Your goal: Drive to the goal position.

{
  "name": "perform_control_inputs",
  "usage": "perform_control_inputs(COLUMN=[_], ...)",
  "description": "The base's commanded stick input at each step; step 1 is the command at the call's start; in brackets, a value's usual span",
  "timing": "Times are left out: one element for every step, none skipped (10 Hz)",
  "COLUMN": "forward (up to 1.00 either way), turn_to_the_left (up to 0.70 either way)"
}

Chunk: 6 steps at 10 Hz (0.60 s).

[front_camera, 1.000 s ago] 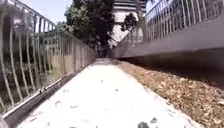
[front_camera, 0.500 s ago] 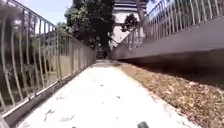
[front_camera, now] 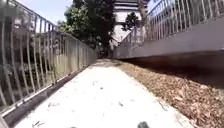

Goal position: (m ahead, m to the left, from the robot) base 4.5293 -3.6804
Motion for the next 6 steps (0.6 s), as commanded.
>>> perform_control_inputs(forward=[0.5,0.5,0.5,0.5,0.5,0.5], turn_to_the_left=[0.0,0.0,0.0,0.0,0.0,0.0])
